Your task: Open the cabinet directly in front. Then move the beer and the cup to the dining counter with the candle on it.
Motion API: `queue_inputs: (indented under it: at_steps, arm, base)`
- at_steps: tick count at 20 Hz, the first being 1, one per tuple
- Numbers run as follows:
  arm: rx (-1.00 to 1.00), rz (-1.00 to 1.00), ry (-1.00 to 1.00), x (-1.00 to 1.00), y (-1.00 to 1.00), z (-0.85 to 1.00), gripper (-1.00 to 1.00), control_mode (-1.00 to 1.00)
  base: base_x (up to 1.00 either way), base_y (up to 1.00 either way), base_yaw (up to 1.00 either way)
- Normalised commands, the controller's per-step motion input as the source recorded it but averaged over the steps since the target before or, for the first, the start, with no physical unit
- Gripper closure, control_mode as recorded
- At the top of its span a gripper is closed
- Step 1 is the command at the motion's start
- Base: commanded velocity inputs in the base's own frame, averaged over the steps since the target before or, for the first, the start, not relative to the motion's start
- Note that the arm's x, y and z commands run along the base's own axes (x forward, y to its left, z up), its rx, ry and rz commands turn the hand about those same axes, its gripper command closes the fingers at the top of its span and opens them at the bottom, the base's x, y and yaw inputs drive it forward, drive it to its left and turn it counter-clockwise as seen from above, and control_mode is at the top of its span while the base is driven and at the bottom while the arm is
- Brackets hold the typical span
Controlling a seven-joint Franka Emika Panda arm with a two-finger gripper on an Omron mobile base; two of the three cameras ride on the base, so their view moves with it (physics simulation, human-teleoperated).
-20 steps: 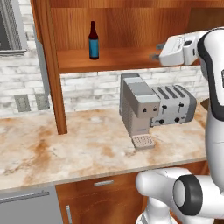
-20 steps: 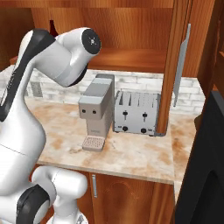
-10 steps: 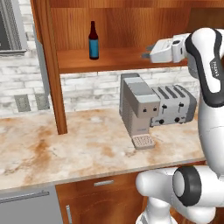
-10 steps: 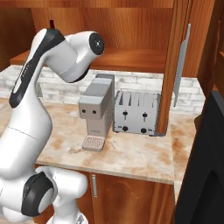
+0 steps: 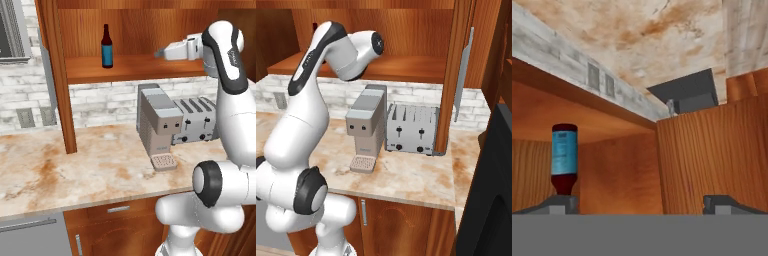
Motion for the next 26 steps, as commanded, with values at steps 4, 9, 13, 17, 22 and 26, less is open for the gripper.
queue_inputs:
  at_steps: [4, 9, 13, 17, 22, 26]
  arm:
    - [0.03, 0.00, 0.07, 0.13, 0.20, 0.21, -1.00, -1.00]
    - [0.05, -0.02, 0.00, 0.00, 0.35, 0.01, -1.00, -1.00]
    - [0.05, -0.02, 0.00, 0.03, 0.41, 0.00, -1.00, -1.00]
    - [0.02, 0.00, 0.04, 0.15, 0.35, 0.00, -1.00, -1.00]
    - [0.00, 0.00, 0.09, 0.32, 0.18, 0.00, -1.00, -1.00]
    - [0.00, 0.00, 0.13, 0.38, 0.00, 0.00, -1.00, -1.00]
  base:
    - [0.00, 0.00, 0.00]
    - [0.00, 0.00, 0.00]
    - [0.00, 0.00, 0.00]
    - [0.00, 0.00, 0.00]
    - [0.00, 0.00, 0.00]
    - [0.00, 0.00, 0.00]
